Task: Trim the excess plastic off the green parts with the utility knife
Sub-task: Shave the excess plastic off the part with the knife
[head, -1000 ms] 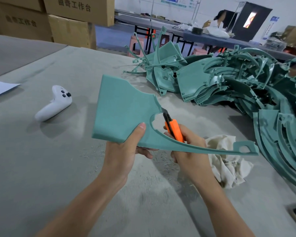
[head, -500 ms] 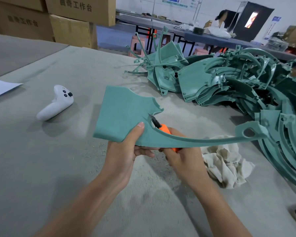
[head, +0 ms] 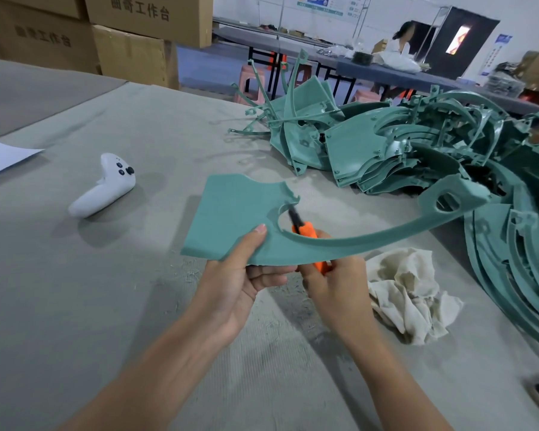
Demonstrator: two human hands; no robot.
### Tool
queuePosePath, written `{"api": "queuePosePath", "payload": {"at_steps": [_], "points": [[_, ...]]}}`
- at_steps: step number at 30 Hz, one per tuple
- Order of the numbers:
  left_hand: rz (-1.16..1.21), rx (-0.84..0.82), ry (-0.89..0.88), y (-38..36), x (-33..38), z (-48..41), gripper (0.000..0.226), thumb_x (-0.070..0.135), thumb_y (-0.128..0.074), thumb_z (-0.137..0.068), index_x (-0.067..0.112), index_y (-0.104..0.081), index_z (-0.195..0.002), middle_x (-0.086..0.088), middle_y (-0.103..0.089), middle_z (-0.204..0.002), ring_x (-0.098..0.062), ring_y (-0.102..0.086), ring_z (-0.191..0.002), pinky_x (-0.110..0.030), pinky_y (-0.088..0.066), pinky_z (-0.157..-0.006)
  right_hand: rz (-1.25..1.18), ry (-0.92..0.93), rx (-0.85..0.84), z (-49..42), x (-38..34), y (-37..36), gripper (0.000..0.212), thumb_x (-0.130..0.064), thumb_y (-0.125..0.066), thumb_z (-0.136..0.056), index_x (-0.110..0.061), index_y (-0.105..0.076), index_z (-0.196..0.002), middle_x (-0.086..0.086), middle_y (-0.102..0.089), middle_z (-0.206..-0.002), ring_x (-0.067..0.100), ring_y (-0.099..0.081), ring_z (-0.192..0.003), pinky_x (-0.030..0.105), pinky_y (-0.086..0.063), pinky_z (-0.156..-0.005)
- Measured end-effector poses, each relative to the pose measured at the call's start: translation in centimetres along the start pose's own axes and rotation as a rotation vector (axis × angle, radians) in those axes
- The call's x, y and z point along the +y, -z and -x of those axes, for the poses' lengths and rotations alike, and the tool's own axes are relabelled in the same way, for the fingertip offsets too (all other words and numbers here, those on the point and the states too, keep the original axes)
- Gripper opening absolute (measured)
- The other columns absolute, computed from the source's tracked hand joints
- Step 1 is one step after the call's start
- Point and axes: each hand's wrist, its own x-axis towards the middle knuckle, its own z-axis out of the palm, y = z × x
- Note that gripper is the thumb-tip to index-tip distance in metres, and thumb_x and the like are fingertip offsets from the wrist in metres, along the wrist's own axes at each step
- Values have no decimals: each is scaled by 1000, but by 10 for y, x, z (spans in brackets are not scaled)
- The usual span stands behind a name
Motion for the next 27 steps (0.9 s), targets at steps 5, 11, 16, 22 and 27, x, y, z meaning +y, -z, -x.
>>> {"api": "queuePosePath", "payload": {"at_steps": [5,11,16,22,27], "points": [[-19,-7,-8,-1,0,1,27,22,-64,-77,5,-66,-98,-14,-74,-76,-20,-70,-51,-20,-50,-40,-7,38,16,-3,0,2,15,-24,-52,-102,-28,-61,-91,-12,-45,-55,4,-39,-48,12,-32,-51],[-24,-4,-5,-1,0,2,27,23,-64,-78,4,-66,-97,-14,-74,-76,-19,-70,-52,-20,-51,-40,-30,58,-31,0,-3,-1,9,-18,-59,-97,-25,-64,-99,-10,-55,-61,3,-43,-50,12,-34,-51],[-42,-18,-10,-3,0,2,27,22,-63,-78,6,-65,-100,-13,-74,-77,-20,-70,-52,-20,-50,-40,-36,27,63,-3,-1,3,29,-26,-48,-103,-19,-52,-75,2,-44,-55,13,-37,-47,19,-30,-47],[-51,-10,-22,-2,1,2,28,23,-63,-78,4,-65,-99,-13,-74,-76,-20,-70,-52,-20,-50,-40,-36,52,-28,-1,-3,0,10,-22,-56,-99,-25,-65,-95,-4,-57,-60,9,-44,-50,21,-35,-47],[-60,-15,-11,-3,-1,3,29,24,-64,-77,5,-65,-99,-14,-74,-76,-21,-70,-52,-21,-51,-41,-81,68,23,-1,-7,1,22,-18,-51,-101,-29,-56,-83,-12,-51,-61,-1,-43,-52,9,-32,-53]]}}
